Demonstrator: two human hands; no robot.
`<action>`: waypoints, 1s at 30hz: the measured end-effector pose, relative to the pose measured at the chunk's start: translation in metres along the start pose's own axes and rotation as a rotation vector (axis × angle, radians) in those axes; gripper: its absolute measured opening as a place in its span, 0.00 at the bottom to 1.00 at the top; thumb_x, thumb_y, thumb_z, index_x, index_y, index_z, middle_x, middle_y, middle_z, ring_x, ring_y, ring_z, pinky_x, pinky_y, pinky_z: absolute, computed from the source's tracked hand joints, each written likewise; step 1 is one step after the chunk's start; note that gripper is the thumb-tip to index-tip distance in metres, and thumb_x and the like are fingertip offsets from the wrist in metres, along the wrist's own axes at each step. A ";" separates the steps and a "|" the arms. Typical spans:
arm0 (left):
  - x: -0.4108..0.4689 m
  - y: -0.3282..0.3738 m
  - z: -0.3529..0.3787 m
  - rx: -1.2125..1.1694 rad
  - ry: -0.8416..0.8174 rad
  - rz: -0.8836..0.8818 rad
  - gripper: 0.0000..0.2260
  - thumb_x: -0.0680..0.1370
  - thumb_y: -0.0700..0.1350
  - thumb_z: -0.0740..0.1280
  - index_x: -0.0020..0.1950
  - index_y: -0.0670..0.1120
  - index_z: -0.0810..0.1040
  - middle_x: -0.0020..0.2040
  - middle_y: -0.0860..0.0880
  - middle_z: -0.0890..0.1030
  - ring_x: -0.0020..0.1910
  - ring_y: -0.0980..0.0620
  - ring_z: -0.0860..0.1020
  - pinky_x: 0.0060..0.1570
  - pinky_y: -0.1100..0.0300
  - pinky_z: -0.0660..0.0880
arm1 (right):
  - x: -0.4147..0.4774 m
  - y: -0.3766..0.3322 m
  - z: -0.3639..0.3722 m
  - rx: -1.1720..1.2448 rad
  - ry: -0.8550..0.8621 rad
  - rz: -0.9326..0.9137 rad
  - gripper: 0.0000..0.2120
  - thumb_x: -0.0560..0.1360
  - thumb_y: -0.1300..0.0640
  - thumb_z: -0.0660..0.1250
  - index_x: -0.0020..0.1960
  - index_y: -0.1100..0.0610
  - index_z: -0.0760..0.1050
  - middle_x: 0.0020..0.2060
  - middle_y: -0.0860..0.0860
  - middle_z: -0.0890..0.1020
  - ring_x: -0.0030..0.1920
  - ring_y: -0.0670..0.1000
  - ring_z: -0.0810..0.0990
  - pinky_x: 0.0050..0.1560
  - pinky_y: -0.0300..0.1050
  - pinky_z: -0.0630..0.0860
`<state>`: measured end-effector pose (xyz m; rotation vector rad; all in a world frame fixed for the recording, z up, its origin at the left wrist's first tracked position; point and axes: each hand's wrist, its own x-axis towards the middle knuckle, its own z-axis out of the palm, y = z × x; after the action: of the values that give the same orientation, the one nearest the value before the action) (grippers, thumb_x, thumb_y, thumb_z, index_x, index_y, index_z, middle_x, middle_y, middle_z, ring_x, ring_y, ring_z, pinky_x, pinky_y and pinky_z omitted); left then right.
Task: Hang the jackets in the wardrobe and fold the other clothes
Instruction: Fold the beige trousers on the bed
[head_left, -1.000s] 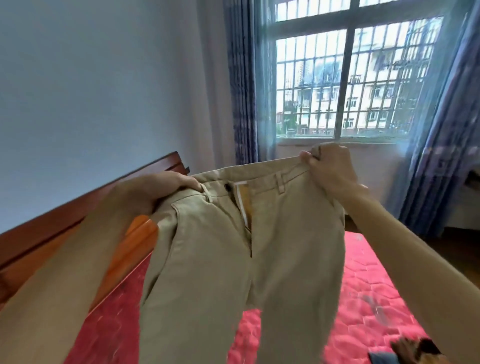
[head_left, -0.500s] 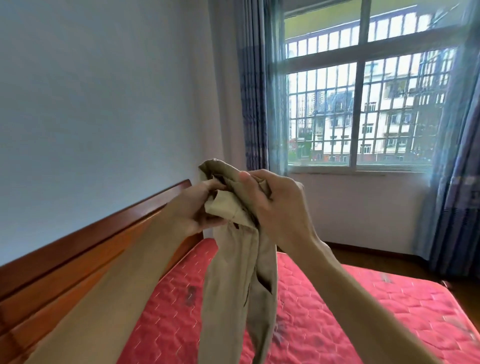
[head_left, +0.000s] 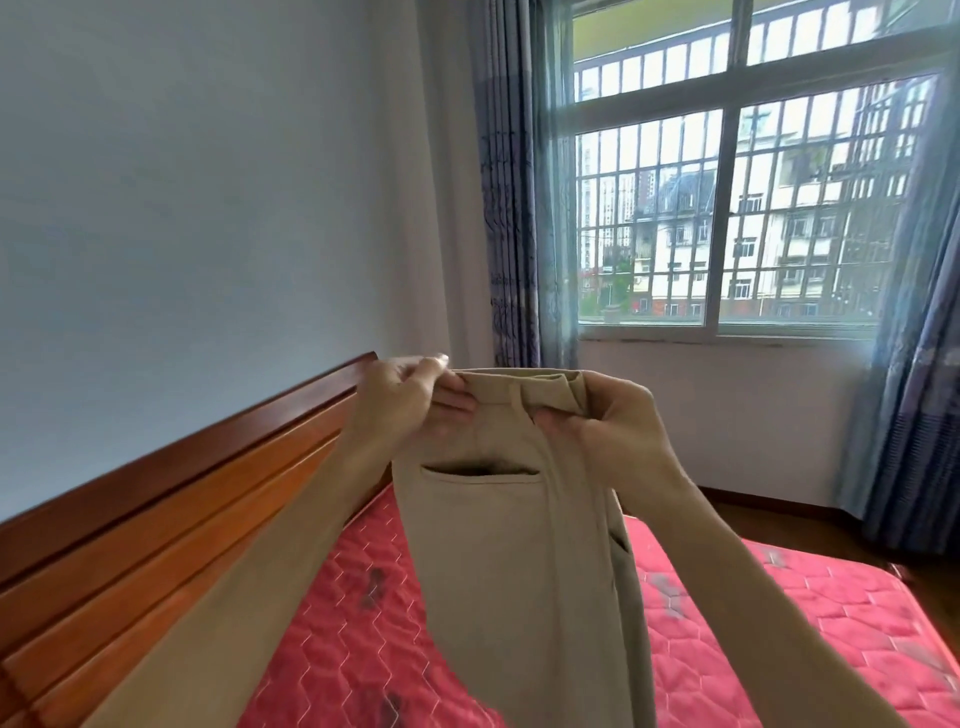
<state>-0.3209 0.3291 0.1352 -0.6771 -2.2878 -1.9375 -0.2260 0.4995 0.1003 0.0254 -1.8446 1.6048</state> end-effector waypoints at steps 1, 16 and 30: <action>0.007 -0.008 -0.005 0.089 0.088 0.119 0.08 0.82 0.47 0.66 0.50 0.45 0.82 0.46 0.45 0.87 0.46 0.46 0.86 0.55 0.45 0.82 | -0.001 0.001 -0.006 0.067 -0.011 0.045 0.04 0.70 0.69 0.73 0.45 0.65 0.83 0.38 0.55 0.85 0.40 0.46 0.80 0.44 0.45 0.79; 0.063 -0.116 0.016 -0.395 -0.165 -0.113 0.23 0.64 0.39 0.81 0.58 0.39 0.83 0.55 0.43 0.86 0.55 0.45 0.85 0.53 0.51 0.82 | 0.047 0.066 -0.034 -0.271 -0.029 0.139 0.14 0.72 0.48 0.74 0.55 0.51 0.79 0.44 0.48 0.86 0.45 0.49 0.85 0.48 0.46 0.81; 0.232 -0.121 -0.095 -0.076 -0.006 0.086 0.18 0.68 0.40 0.81 0.56 0.41 0.83 0.52 0.49 0.85 0.50 0.52 0.85 0.52 0.55 0.82 | 0.226 0.124 0.114 -0.385 0.163 0.107 0.12 0.68 0.49 0.76 0.41 0.59 0.82 0.38 0.56 0.84 0.38 0.49 0.78 0.40 0.47 0.77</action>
<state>-0.5964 0.2914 0.1194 -0.7766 -2.1595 -1.9944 -0.5073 0.5207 0.1042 -0.3695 -2.0198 1.2527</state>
